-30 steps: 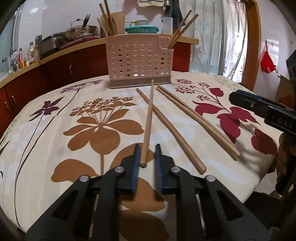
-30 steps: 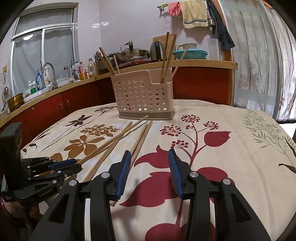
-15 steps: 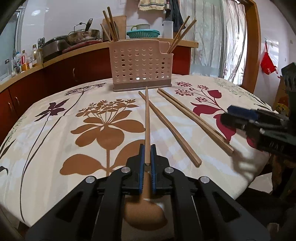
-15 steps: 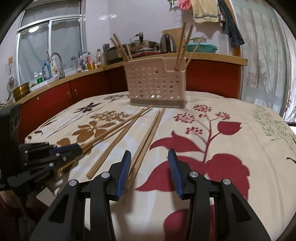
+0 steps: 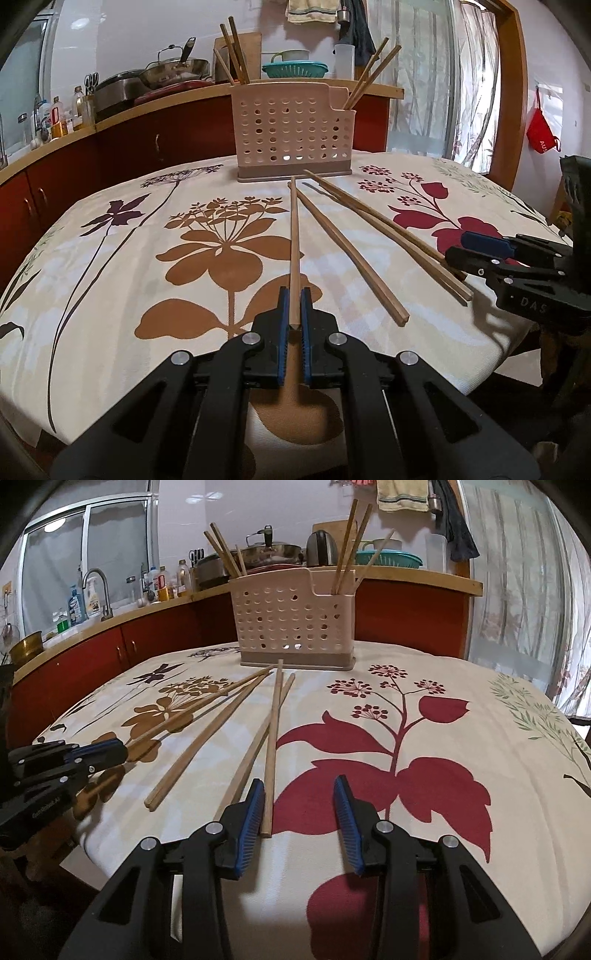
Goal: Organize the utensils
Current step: 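Close the left tool on a loose chopstick while the right tool grasps another, then lift both held chopsticks upright and lower them into the pink holder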
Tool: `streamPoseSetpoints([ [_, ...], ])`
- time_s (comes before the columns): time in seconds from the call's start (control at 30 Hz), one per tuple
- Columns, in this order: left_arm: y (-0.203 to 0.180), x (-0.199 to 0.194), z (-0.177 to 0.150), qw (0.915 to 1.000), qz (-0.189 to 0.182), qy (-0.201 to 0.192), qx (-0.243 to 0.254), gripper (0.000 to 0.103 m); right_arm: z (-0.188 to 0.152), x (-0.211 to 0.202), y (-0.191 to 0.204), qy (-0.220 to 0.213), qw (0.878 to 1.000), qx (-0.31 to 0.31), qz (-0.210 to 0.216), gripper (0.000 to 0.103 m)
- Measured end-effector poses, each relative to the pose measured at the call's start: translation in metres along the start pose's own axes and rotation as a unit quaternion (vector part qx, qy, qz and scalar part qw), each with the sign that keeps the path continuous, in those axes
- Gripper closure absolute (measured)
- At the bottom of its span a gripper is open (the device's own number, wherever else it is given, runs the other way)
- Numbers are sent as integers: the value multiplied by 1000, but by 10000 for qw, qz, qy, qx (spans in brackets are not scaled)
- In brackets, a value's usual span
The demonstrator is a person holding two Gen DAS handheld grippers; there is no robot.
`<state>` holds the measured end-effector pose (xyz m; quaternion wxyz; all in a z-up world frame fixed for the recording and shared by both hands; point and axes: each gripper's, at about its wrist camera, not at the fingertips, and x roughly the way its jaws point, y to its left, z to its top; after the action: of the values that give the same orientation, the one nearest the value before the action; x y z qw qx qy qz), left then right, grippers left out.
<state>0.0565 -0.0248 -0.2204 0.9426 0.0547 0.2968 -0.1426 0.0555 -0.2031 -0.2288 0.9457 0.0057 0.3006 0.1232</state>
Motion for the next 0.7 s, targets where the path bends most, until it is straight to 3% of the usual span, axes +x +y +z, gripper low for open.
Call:
streamPoseSetpoints([
  [0.07,0,0,0,10000,12,-7,-9,96,-1,1,4,8,9999,-87,89,67],
  [0.23,1,-1,1,10000,28,-7,-12,96,-6,1,10,-38,9996,-240,143,89],
  [0.33,1,-1,0,10000,33,-13,-11,96,-7,0,9,-63,9996,-209,178,95],
  [0.5,2,-4,2,10000,53,-75,-9,96,-5,-4,5,-102,9998,-107,137,96],
  [0.7,4,-17,11,9994,126,-329,-6,96,10,-25,4,-478,9987,-173,-15,96],
])
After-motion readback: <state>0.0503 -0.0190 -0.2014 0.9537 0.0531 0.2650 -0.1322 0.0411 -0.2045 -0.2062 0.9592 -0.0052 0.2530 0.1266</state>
